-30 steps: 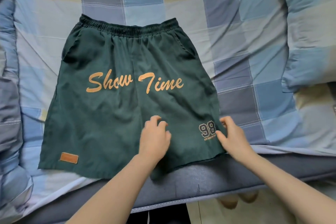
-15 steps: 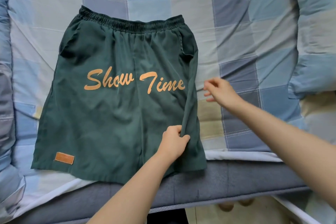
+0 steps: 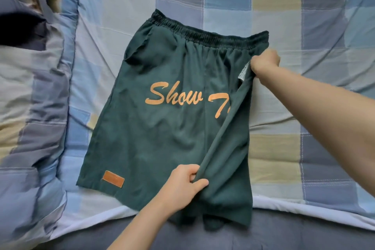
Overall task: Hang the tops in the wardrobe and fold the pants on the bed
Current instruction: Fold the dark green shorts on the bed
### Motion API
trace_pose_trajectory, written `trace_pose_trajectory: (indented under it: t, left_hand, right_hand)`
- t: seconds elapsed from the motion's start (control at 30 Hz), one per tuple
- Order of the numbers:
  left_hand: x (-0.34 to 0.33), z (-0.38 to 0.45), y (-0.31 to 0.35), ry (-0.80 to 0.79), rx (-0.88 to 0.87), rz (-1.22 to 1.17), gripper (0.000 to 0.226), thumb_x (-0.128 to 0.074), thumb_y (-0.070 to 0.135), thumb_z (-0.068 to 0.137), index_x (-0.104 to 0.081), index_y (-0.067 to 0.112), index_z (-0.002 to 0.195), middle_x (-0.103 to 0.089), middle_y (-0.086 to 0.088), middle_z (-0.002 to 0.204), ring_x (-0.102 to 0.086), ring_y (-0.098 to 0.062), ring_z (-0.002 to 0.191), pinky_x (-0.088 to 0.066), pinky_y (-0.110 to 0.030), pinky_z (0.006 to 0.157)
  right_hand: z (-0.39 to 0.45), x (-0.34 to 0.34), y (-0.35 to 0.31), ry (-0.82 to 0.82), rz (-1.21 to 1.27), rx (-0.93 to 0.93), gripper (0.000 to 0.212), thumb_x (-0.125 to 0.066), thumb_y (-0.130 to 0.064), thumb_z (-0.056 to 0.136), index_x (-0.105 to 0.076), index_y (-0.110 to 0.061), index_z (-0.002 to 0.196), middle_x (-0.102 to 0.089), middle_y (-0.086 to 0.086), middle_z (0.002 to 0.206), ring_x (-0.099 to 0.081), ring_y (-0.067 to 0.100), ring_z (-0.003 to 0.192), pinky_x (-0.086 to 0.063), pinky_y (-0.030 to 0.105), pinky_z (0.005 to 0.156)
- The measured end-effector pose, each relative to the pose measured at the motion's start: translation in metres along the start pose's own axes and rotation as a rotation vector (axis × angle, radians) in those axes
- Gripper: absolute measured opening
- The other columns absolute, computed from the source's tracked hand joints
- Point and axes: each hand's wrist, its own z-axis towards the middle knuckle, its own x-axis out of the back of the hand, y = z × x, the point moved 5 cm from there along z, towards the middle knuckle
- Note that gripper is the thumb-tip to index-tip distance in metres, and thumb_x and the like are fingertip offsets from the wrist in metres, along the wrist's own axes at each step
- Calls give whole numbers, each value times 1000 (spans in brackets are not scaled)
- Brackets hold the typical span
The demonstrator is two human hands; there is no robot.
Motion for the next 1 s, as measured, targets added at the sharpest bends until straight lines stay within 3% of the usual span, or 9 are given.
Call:
trace_pose_trajectory:
  t: [0.07,0.17,0.3,0.47,0.67,0.77,0.83,0.9,1.0]
  left_hand:
    - [26,-10,-12,45,8,-7,24,-62,23,87,-53,6,74,-32,1,60,-25,-16,62,-25,-27,58]
    - [68,-29,-33,155,39,7,23,-63,25,88,-53,18,68,-39,8,52,-29,-10,57,-27,-25,54]
    - [136,-59,-68,386,136,32,22,-68,24,86,-60,19,67,-62,-5,64,-46,-12,59,-37,-25,60]
    - [198,-84,-108,605,256,50,20,-71,22,85,-63,17,68,-63,-4,62,-54,-19,63,-39,-26,57]
    - [232,-85,-134,682,293,64,17,-72,18,85,-64,19,70,-66,1,61,-62,-16,65,-40,-20,56]
    - [239,-85,-139,696,301,93,21,-72,18,85,-62,21,67,-63,4,57,-58,-10,62,-36,-15,54]
    - [240,-85,-140,706,301,94,22,-72,16,85,-61,18,66,-62,2,55,-58,-16,63,-41,-22,58]
    - [240,-86,-139,733,302,116,20,-71,15,85,-62,11,68,-62,-4,57,-58,-27,67,-43,-35,65]
    - [240,-88,-138,820,278,149,18,-68,13,87,-61,7,72,-61,-7,59,-56,-35,69,-41,-41,66]
  right_hand:
    - [-12,-2,-20,88,60,55,23,-44,-20,93,-55,-6,108,-59,11,110,-56,32,97,-47,35,80]
    - [-35,-14,-65,56,123,154,19,-45,-28,91,-50,-10,90,-55,9,97,-59,35,99,-54,44,83]
    - [-66,-44,-134,-41,224,199,18,-50,-25,87,-47,-11,75,-57,13,94,-67,36,81,-60,42,57]
    - [-95,-98,-195,-99,127,285,38,-54,-28,94,-40,-12,63,-62,16,75,-69,36,61,-59,45,55]
    - [-111,-148,-240,24,-134,334,29,-46,-30,99,-56,-5,89,-63,13,101,-64,34,91,-56,44,77]
    - [-118,-164,-256,100,-248,384,33,-46,-25,99,-49,-6,73,-66,13,105,-62,30,90,-44,34,69]
    - [-123,-172,-266,110,-271,409,27,-45,-18,98,-48,-7,74,-66,13,104,-60,29,87,-40,33,66]
    - [-125,-181,-273,58,-295,411,24,-45,-12,96,-50,-7,73,-67,14,105,-61,28,84,-46,34,66]
    - [-123,-196,-272,-167,-313,438,26,-46,-18,95,-61,-4,111,-61,16,119,-64,32,101,-55,39,84]
